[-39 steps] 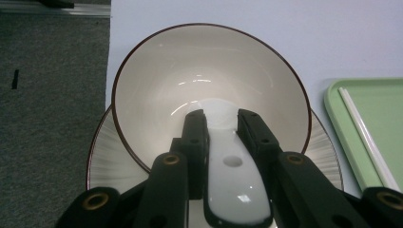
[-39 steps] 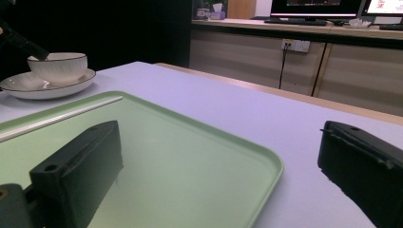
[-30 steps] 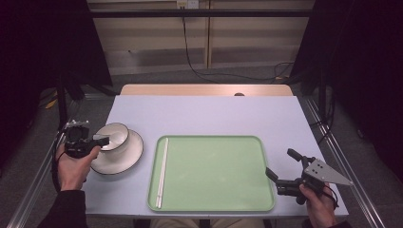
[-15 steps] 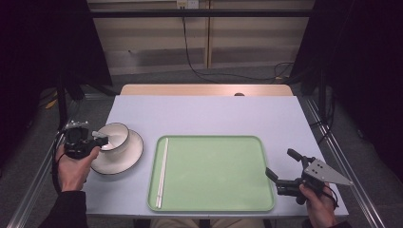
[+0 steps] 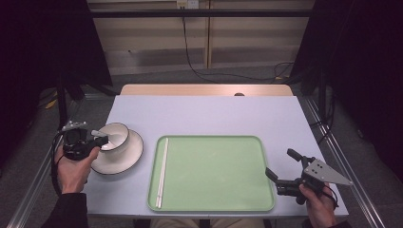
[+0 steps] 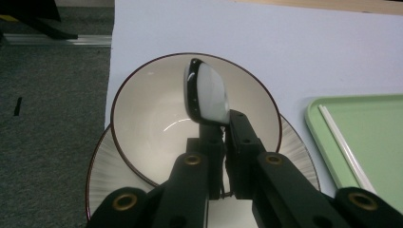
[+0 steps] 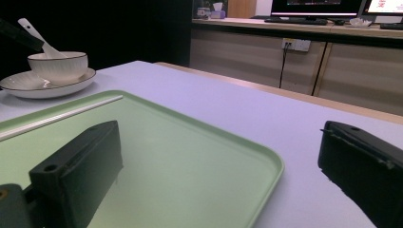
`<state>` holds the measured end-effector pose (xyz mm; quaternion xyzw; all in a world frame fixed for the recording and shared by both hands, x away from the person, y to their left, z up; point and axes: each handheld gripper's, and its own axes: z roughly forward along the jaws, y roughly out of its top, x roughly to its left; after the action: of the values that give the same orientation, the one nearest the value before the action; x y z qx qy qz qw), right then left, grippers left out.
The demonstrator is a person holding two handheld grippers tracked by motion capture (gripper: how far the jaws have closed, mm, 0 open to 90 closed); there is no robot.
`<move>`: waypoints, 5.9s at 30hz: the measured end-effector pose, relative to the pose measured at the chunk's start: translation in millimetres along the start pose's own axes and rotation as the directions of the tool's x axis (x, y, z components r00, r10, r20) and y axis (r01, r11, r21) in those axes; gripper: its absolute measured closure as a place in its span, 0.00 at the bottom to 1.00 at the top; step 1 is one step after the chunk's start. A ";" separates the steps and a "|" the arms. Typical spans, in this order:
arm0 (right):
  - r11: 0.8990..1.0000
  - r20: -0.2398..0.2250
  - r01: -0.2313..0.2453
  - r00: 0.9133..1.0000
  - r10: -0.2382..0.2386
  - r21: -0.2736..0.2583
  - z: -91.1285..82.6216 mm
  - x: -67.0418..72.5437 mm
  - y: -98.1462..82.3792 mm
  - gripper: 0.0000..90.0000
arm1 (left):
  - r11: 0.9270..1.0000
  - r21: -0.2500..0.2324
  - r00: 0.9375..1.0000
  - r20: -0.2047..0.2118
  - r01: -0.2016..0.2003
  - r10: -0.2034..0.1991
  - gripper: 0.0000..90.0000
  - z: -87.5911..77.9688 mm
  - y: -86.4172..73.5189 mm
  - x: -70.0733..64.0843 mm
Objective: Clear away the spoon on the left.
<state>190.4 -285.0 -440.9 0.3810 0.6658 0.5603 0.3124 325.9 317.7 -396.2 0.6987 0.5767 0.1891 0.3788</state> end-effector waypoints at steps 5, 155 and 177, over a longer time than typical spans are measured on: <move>1.000 0.004 0.001 1.000 -0.001 -0.001 0.1 0.1 0.0 0.00 | 1.000 -0.015 1.000 0.000 -0.004 0.004 0.96 -4.3 -0.3 -2.7; 1.000 -0.014 0.008 1.000 -0.008 -0.009 -0.9 0.9 0.1 0.01 | 0.991 -0.108 0.976 0.194 -0.076 0.096 0.94 51.5 -35.9 -165.5; 1.000 -0.013 0.010 1.000 -0.010 -0.011 -1.5 0.6 0.0 0.01 | 0.992 -0.019 0.976 0.177 -0.124 0.126 0.94 71.4 -45.6 -170.5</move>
<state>188.8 -285.3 -440.6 0.3723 0.6666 0.5648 0.3132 300.8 135.8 -446.7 0.7462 0.4946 0.1518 0.4190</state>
